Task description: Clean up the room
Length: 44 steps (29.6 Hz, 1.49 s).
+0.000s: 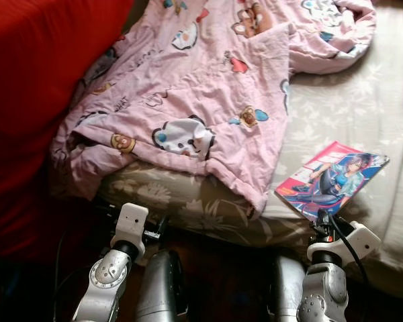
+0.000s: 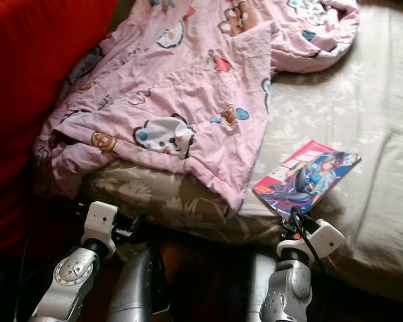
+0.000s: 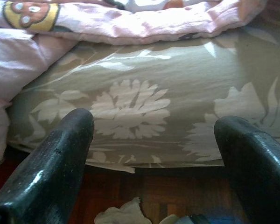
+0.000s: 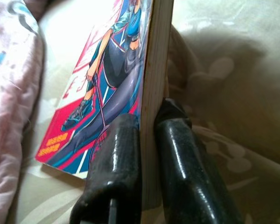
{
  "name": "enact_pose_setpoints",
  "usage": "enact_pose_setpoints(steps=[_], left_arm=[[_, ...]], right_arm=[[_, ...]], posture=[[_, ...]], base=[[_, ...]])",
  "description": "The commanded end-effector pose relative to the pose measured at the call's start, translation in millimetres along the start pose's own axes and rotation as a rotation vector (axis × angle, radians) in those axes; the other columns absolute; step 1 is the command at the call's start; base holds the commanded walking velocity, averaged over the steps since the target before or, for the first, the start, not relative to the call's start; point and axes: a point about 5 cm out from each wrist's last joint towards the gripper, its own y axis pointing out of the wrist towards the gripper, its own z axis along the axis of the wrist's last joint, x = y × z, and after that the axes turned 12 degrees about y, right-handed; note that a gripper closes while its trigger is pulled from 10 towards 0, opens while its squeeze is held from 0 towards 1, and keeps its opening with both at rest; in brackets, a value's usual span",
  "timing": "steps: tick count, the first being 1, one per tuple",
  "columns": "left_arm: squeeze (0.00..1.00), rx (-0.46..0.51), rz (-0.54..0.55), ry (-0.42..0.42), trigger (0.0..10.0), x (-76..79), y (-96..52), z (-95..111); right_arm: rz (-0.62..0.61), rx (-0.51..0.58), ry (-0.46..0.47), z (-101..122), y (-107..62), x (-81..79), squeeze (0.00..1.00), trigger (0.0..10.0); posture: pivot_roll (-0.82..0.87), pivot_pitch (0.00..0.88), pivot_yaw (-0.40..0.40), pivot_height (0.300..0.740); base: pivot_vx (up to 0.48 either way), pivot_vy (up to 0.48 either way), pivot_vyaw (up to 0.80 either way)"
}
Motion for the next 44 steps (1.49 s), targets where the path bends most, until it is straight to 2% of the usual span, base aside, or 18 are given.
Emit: enact_pose_setpoints(steps=[1,10,18,20,21,26,27,28,29,30,32,36,37,38,39,40,43,44], left_arm=[[0.00,-0.033,-0.008,0.018,10.0,2.1,-5.0,-9.4],[0.00,-0.032,-0.006,0.016,10.0,3.1,-5.1,-9.7],[0.00,-0.030,-0.002,0.014,10.0,3.5,-5.7,-10.2],[0.00,-0.030,-0.001,0.015,10.0,3.6,-5.9,-10.3],[0.00,-0.031,0.000,0.014,10.0,3.5,-6.1,-10.5],[0.00,-0.032,0.001,0.015,10.0,3.3,-6.6,-11.0],[0.00,-0.032,0.000,0.016,10.0,3.4,-6.6,-11.0],[0.00,-0.033,0.000,0.016,10.0,3.4,-6.6,-11.2],[0.00,-0.033,-0.001,0.017,10.0,3.4,-6.7,-11.2],[0.00,-0.033,-0.002,0.017,10.0,3.5,-6.7,-11.3],[0.00,-0.033,-0.002,0.018,10.0,3.6,-6.7,-11.4],[0.00,-0.033,-0.010,0.027,10.0,4.5,-6.4,-11.6],[0.00,-0.033,-0.011,0.028,10.0,4.8,-6.3,-11.6],[0.00,-0.033,-0.011,0.027,10.0,4.8,-6.3,-11.6],[0.00,-0.033,-0.011,0.027,10.0,4.9,-6.3,-11.7],[0.00,-0.033,-0.011,0.028,10.0,4.9,-6.2,-11.7],[0.00,-0.034,-0.012,0.030,10.0,5.2,-6.1,-11.9],[0.00,-0.034,-0.013,0.030,10.0,5.2,-6.1,-11.9]], right_arm=[[-0.213,0.071,0.085,8.7,-9.7,32.3,0.00,0.0],[-0.421,-0.004,0.350,-10.6,-17.8,48.8,0.00,0.0],[-0.459,-0.088,0.520,-26.7,-20.6,53.3,0.00,0.2],[-0.458,-0.104,0.537,-29.5,-21.0,53.4,0.00,4.8],[-0.449,-0.109,0.539,-30.9,-21.5,52.5,0.00,4.0],[-0.410,-0.132,0.521,-32.9,-20.4,48.5,0.00,5.0],[-0.396,-0.136,0.514,-32.9,-19.7,46.7,0.00,5.9],[-0.387,-0.138,0.509,-32.9,-19.3,45.3,0.00,5.9],[-0.363,-0.142,0.498,-32.6,-18.0,42.7,0.00,8.4],[-0.334,-0.146,0.492,-32.2,-16.2,39.8,0.00,9.4],[-0.287,-0.148,0.481,-31.1,-13.5,34.6,0.00,10.0],[-0.207,-0.157,0.459,-29.8,-9.8,24.4,0.00,10.0],[-0.193,-0.157,0.456,-29.7,-9.6,22.7,0.47,10.0],[-0.191,-0.157,0.455,-29.7,-9.5,22.4,0.47,10.0],[-0.191,-0.157,0.454,-29.8,-9.4,22.4,0.89,10.0],[-0.188,-0.158,0.451,-29.9,-9.2,21.7,1.00,10.0],[-0.138,-0.169,0.408,-29.6,-7.6,15.9,1.00,10.0],[-0.131,-0.170,0.402,-29.7,-7.4,15.2,0.00,10.0]], posture=[[-0.02,0.244,0.109,0.582],[-0.02,0.247,0.108,0.582],[-0.02,0.249,0.105,0.582],[-0.01,0.248,0.105,0.582],[-0.02,0.247,0.105,0.582],[-0.02,0.248,0.106,0.582],[-0.02,0.248,0.106,0.582],[-0.02,0.247,0.106,0.582],[-0.02,0.247,0.106,0.582],[-0.02,0.247,0.107,0.582],[-0.02,0.246,0.107,0.582],[-0.02,0.244,0.107,0.582],[-0.02,0.244,0.107,0.582],[-0.02,0.244,0.107,0.582],[-0.02,0.243,0.107,0.582],[-0.02,0.243,0.107,0.582],[-0.02,0.241,0.107,0.582],[-0.02,0.240,0.107,0.582]], base=[[0.000,0.000,0.00],[0.000,0.000,0.00],[0.000,0.000,0.00],[0.000,0.000,0.00],[0.000,0.000,0.00],[0.000,0.000,0.00],[0.000,0.000,0.00],[0.000,0.000,0.00],[0.000,0.000,0.00],[0.000,0.000,0.00],[0.000,0.000,0.00],[0.000,0.000,0.00],[0.000,0.000,0.00],[0.000,0.000,0.00],[0.000,0.000,0.00],[0.000,0.000,0.00],[0.000,0.000,0.00],[0.000,0.000,0.00]])
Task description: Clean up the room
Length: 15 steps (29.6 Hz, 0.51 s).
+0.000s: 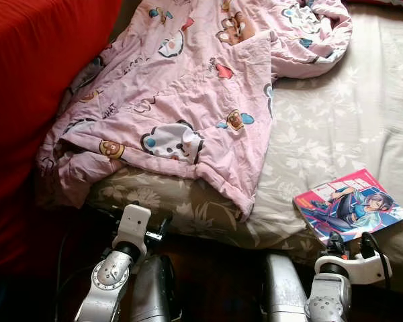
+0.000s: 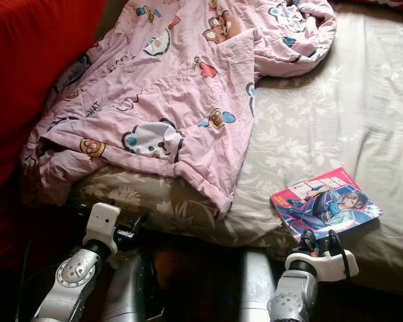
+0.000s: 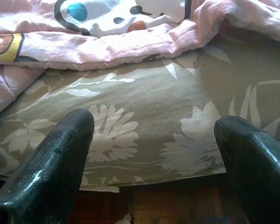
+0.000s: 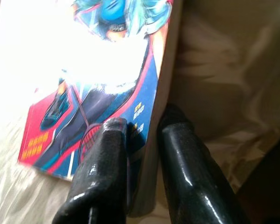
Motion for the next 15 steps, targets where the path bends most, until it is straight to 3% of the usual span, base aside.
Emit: enact_pose_setpoints(steps=[1,15], left_arm=[[0.00,-0.040,-0.006,0.004,10.0,1.1,-5.7,-11.2],[0.00,-0.039,-0.014,0.016,10.0,2.2,-5.8,-11.6]], right_arm=[[-0.020,-0.061,-0.011,-15.8,-7.4,5.8,0.00,10.0],[-0.090,-0.023,0.036,-6.2,-4.9,17.4,0.00,10.0]], posture=[[-0.02,0.240,0.107,0.582],[-0.02,0.242,0.108,0.582]], base=[[0.000,0.000,0.00],[0.000,0.000,0.00]])
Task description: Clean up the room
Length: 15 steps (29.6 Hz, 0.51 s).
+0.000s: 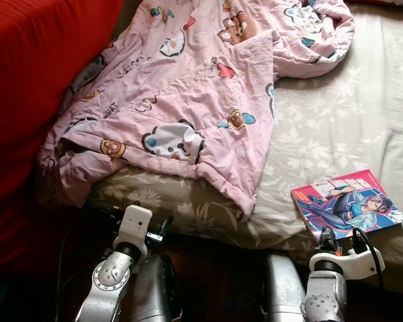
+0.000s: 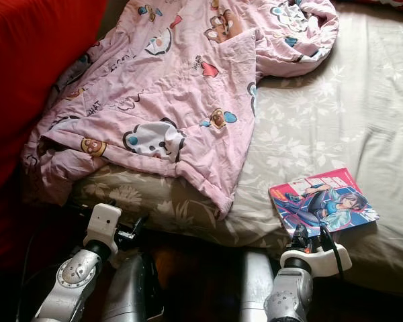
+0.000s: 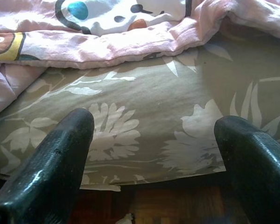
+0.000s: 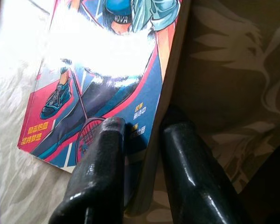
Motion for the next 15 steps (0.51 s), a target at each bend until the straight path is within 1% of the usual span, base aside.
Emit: enact_pose_setpoints(steps=[1,2,3,4,5,6,7,12,13,14,15], left_arm=[[0.00,-0.042,-0.011,0.009,10.0,1.4,-5.7,-11.0],[0.00,-0.042,-0.012,0.010,10.0,1.4,-5.7,-11.1],[0.00,-0.042,-0.012,0.010,10.0,1.4,-5.7,-11.1],[0.00,-0.042,-0.012,0.011,10.0,1.5,-5.7,-11.1],[0.00,-0.043,-0.012,0.012,10.0,1.4,-5.8,-11.2],[0.00,-0.043,-0.012,0.013,10.0,1.3,-5.9,-11.3],[0.00,-0.045,-0.012,0.015,10.0,1.0,-6.3,-11.8],[0.00,-0.045,-0.013,0.019,10.0,0.9,-6.3,-12.0],[0.00,-0.044,-0.017,0.025,10.0,1.0,-6.1,-11.8],[0.00,-0.043,-0.019,0.030,10.0,1.0,-5.9,-11.6],[0.00,-0.042,-0.022,0.034,10.0,1.9,-5.8,-11.4]], right_arm=[[-0.084,-0.015,0.037,-4.3,-5.8,17.2,0.00,10.0],[-0.098,-0.009,0.044,-2.6,-5.1,19.4,0.02,10.0],[-0.098,-0.009,0.044,-2.6,-5.1,19.4,0.02,10.0],[-0.106,-0.002,0.045,-0.8,-4.4,20.5,0.07,10.0],[-0.105,0.003,0.045,0.8,-3.6,20.6,0.02,10.0],[-0.104,0.009,0.045,2.6,-2.9,20.2,0.00,10.0],[-0.098,0.027,0.049,7.8,-0.2,19.0,0.00,10.0],[-0.091,0.032,0.055,11.5,3.4,18.7,0.00,10.0],[-0.089,0.034,0.058,12.3,4.2,18.1,0.00,4.4],[-0.087,0.035,0.060,12.8,4.8,17.8,0.00,4.4],[-0.088,0.037,0.061,13.9,5.7,18.0,0.00,0.0]], posture=[[-0.02,0.243,0.108,0.582],[-0.02,0.243,0.108,0.582],[-0.02,0.243,0.108,0.582],[-0.01,0.244,0.109,0.582],[-0.01,0.245,0.109,0.582],[-0.01,0.245,0.109,0.582],[-0.01,0.247,0.109,0.582],[-0.01,0.248,0.110,0.582],[-0.01,0.249,0.111,0.582],[-0.01,0.249,0.111,0.582],[-0.01,0.249,0.112,0.582]], base=[[0.000,0.000,0.00],[0.000,0.000,0.00],[0.000,0.000,0.00],[0.000,0.000,0.00],[0.000,0.000,0.00],[0.000,0.000,0.00],[0.000,0.000,0.00],[0.000,0.000,0.00],[0.000,0.000,0.00],[0.000,0.000,0.00],[0.000,0.000,0.00]])
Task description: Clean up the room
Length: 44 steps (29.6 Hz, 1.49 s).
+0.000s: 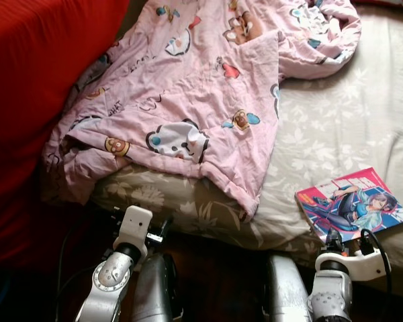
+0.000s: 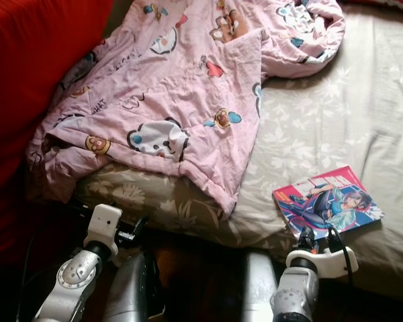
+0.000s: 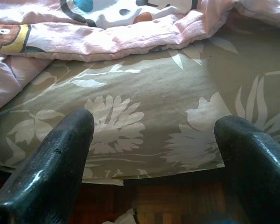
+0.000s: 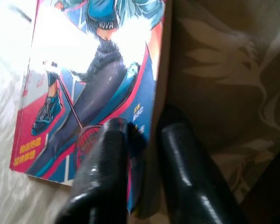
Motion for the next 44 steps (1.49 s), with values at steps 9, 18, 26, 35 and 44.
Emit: enact_pose_setpoints(steps=[9,18,26,35,44], left_arm=[[0.00,-0.034,-0.021,0.037,10.0,2.3,-5.9,-9.1],[0.00,-0.034,-0.019,0.038,10.0,2.1,-6.4,-8.9],[0.00,-0.032,-0.017,0.034,10.0,3.3,-5.4,-8.2],[0.00,-0.038,0.008,0.009,10.0,3.9,-5.0,-9.6],[0.00,-0.040,0.019,-0.005,10.0,6.1,-5.2,-11.2]], right_arm=[[-0.009,0.011,-0.025,0.2,-1.2,3.3,0.00,0.0],[0.174,0.062,-0.241,4.1,0.6,-30.2,0.00,0.0],[0.351,0.086,-0.407,1.9,-4.5,-60.9,0.00,0.0],[0.571,0.062,-0.677,-10.0,-22.5,-89.3,0.00,8.1],[0.588,0.055,-0.851,-9.4,-28.3,-89.9,0.00,10.0]], posture=[[-0.01,0.250,0.113,0.582],[-0.01,0.247,0.110,0.582],[-0.02,0.240,0.103,0.582],[-0.03,0.227,0.089,0.582],[-0.05,0.208,0.073,0.582]], base=[[0.000,0.000,0.00],[0.000,0.000,0.00],[0.000,0.000,0.00],[0.000,0.000,0.00],[0.000,0.000,0.00]])
